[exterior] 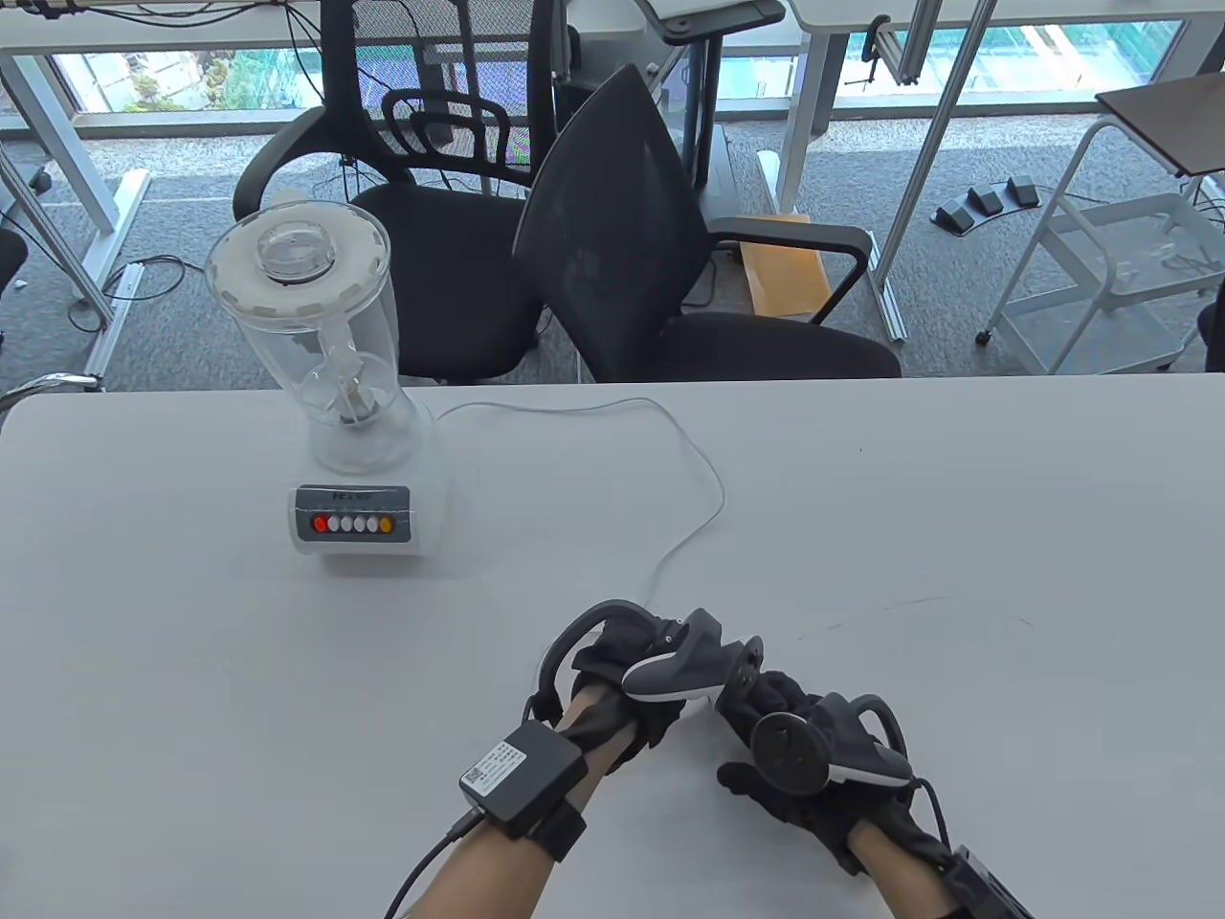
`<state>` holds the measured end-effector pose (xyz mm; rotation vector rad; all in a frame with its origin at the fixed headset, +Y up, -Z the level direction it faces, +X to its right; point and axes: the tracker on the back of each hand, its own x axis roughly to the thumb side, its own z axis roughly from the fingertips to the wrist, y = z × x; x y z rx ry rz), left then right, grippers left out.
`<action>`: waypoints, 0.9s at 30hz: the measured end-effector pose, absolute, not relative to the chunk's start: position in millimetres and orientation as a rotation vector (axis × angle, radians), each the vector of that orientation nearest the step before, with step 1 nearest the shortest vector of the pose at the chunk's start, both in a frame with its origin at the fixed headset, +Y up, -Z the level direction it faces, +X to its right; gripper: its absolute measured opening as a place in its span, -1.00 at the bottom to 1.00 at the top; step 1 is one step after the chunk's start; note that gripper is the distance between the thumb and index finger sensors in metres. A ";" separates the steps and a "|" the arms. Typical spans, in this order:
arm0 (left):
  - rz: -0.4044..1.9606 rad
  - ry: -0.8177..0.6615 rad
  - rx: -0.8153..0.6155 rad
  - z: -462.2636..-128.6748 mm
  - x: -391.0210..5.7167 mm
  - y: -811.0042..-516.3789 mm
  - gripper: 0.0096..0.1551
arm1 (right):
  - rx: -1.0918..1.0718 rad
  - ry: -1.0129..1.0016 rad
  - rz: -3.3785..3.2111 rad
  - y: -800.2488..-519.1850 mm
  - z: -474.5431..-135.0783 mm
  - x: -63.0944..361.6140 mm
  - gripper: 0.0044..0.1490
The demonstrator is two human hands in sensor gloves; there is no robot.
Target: Plug the blender into the power strip
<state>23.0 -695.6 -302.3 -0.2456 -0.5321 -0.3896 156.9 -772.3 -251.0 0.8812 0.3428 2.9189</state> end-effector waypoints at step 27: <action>-0.475 -0.476 -0.334 -292.7 55.8 -711.1 -0.38 | 0.860 0.339 2.907 -772.5 -253.6 160.5 0.07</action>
